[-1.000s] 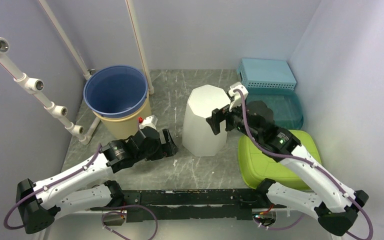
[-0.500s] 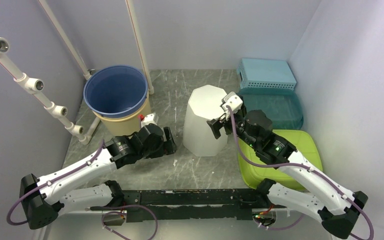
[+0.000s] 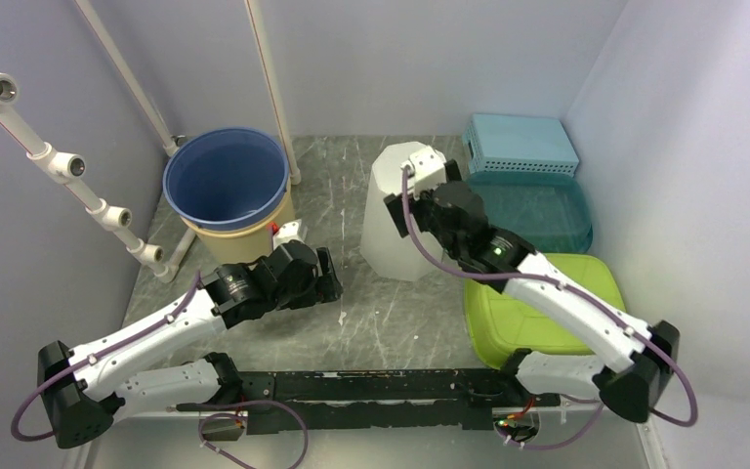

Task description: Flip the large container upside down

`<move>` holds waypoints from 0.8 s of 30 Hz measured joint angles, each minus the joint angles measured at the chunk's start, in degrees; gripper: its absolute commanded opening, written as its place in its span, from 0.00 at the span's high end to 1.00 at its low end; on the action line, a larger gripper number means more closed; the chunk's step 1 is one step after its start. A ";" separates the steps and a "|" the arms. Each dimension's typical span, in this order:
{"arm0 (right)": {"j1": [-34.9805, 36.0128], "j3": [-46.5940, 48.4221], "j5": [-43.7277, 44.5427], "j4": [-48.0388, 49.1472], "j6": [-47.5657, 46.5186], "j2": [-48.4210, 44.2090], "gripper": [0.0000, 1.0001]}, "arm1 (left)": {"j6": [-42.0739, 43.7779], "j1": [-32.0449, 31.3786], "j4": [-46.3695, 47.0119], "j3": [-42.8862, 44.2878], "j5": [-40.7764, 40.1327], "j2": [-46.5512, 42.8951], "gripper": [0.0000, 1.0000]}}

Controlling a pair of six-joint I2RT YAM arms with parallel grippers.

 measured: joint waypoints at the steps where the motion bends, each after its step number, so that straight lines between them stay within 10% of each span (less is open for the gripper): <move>1: -0.17 1.70 0.39 -0.35 0.70 1.97 0.00 | 0.00 0.00 -0.09 0.00 0.00 -0.02 0.06; 13: -13.75 28.79 -4.50 -12.35 14.93 24.20 0.00 | 0.26 0.00 -0.04 0.00 0.33 0.46 0.06; 24: -15.47 23.06 -15.96 -12.52 17.38 16.87 0.00 | 0.35 0.00 -0.09 0.20 0.50 1.03 0.06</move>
